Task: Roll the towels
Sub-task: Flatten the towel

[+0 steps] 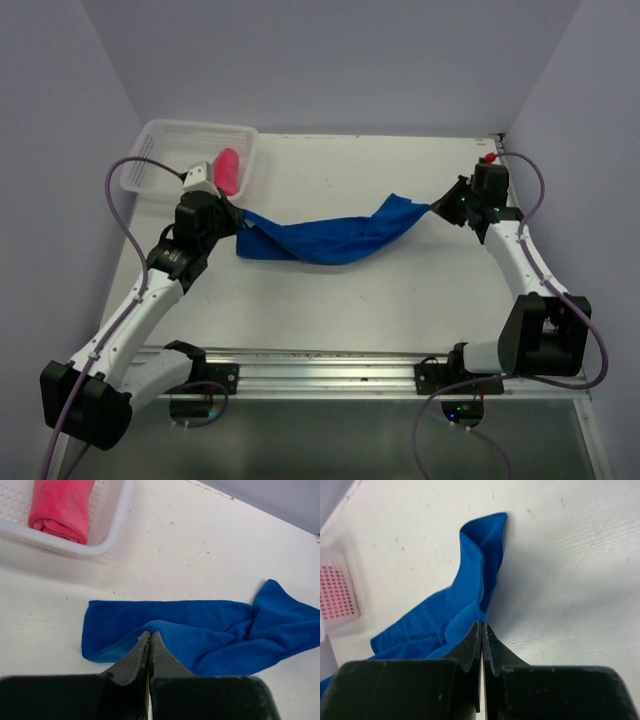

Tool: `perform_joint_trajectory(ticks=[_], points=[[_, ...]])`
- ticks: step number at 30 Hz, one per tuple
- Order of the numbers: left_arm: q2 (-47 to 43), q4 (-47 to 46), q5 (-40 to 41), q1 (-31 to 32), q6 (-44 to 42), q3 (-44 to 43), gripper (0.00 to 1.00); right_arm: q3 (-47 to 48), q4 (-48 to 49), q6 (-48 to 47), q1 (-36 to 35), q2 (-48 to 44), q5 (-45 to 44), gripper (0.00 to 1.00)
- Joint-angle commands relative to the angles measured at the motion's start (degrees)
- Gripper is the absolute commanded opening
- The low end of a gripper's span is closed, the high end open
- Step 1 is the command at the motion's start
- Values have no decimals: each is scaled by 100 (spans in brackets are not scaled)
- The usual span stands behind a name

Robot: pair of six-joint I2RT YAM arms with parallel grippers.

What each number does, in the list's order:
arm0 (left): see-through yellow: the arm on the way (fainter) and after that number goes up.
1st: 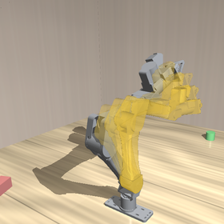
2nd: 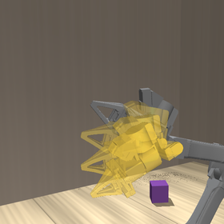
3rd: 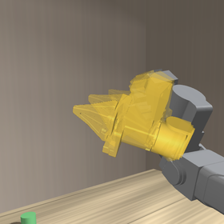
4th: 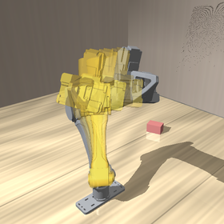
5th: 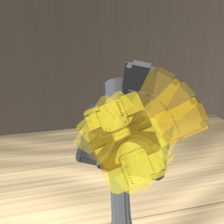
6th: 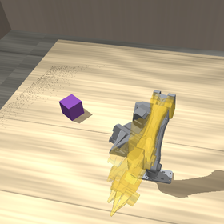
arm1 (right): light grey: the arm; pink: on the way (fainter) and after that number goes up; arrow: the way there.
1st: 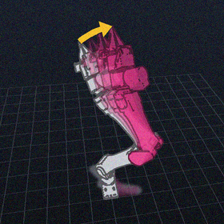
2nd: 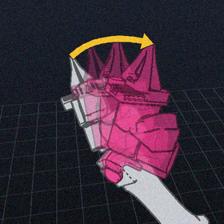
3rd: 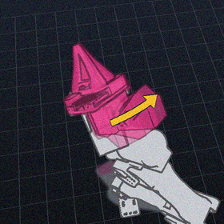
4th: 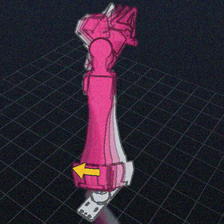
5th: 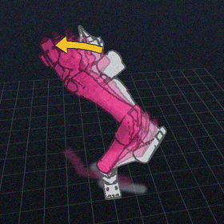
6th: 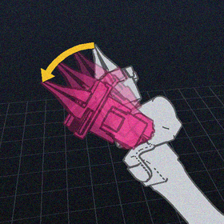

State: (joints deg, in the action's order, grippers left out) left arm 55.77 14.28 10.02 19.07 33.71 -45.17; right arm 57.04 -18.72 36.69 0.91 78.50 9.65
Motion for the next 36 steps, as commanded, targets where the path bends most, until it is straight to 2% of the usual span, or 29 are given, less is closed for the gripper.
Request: perform_joint_trajectory(ticks=[1, 9, 14, 19, 21, 24, 26, 31, 36], points=[[346, -206, 53, -140, -181, -606, 0, 535, -105, 251, 313, -177, 265, 0], [1225, -330, -650, -492, -14, -2073, 0, 1581, -167, 585, 604, 103, 599, 0], [1656, -207, -861, -650, 109, -2987, 0, 2688, -360, 822, 604, 394, 617, 0], [1727, -259, -1186, -834, 250, -3244, 0, 3707, -703, 893, 674, 631, 626, 0], [1648, -242, -1187, -852, 250, -3183, 0, 3823, -800, 893, 762, 614, 670, 0], [1385, -190, -1240, -1010, 241, -2762, 0, 3387, -747, 875, 928, 395, 819, 0], [1061, -250, -1353, -1107, 293, -2156, 0, 2956, -660, 831, 1051, 63, 889, 0], [279, -365, -1635, -1283, 355, -656, 0, 1110, -545, 665, 1306, -826, 1109, 0], [-417, -356, -1907, -1283, 636, 621, 0, -94, -922, 524, 1316, -2135, 583, 0]])
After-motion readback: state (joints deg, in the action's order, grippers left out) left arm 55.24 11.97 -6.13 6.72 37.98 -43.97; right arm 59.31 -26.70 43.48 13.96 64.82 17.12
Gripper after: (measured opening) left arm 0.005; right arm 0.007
